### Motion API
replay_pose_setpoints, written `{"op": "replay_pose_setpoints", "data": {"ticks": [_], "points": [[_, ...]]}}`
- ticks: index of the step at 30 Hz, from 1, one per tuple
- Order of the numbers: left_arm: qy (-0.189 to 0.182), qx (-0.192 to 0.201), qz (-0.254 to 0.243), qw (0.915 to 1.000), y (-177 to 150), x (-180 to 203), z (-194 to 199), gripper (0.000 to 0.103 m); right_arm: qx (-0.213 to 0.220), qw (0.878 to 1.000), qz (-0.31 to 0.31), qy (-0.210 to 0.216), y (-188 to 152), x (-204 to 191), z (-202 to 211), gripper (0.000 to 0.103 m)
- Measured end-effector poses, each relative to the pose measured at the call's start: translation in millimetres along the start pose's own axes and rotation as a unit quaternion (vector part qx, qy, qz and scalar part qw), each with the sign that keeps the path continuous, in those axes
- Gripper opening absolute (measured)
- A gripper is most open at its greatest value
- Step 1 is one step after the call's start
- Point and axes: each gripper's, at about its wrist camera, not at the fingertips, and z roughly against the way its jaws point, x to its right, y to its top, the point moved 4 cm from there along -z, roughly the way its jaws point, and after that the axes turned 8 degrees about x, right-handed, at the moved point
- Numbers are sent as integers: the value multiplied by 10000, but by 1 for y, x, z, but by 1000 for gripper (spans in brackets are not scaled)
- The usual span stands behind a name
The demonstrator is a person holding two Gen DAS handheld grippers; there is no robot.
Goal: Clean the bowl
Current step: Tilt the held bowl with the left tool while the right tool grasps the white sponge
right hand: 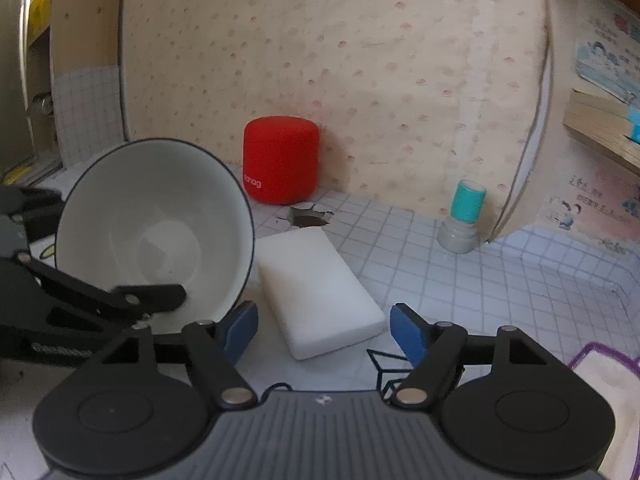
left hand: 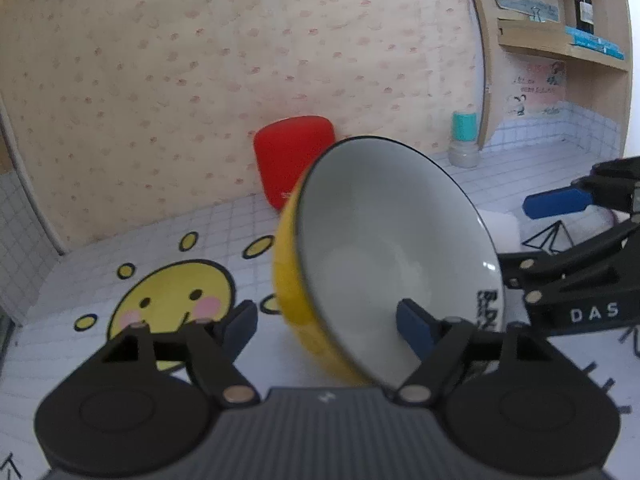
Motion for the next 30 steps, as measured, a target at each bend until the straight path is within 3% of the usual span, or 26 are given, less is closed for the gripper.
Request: {"op": "replay_pose_setpoints", "data": {"ticks": [7,13,21,22,25,30], "points": [[-37,16,-45,10000,-3,-2,3,80,42,9994,249,243,3,4,-10,81],[-14,35,-194,9998,-3,-5,5,82,-305,9960,549,643,-3,-7,-23,81],[1,19,-237,9997,-4,-7,9,83,-341,9953,358,831,0,4,-36,82],[11,20,-240,9997,-5,-7,9,83,-355,9952,308,862,0,4,-37,79],[64,6,-144,9999,-5,-9,8,86,-328,9953,137,904,1,3,-35,57],[151,46,-129,9998,-5,-5,7,86,-228,9964,202,787,-3,-9,-25,56]]}}
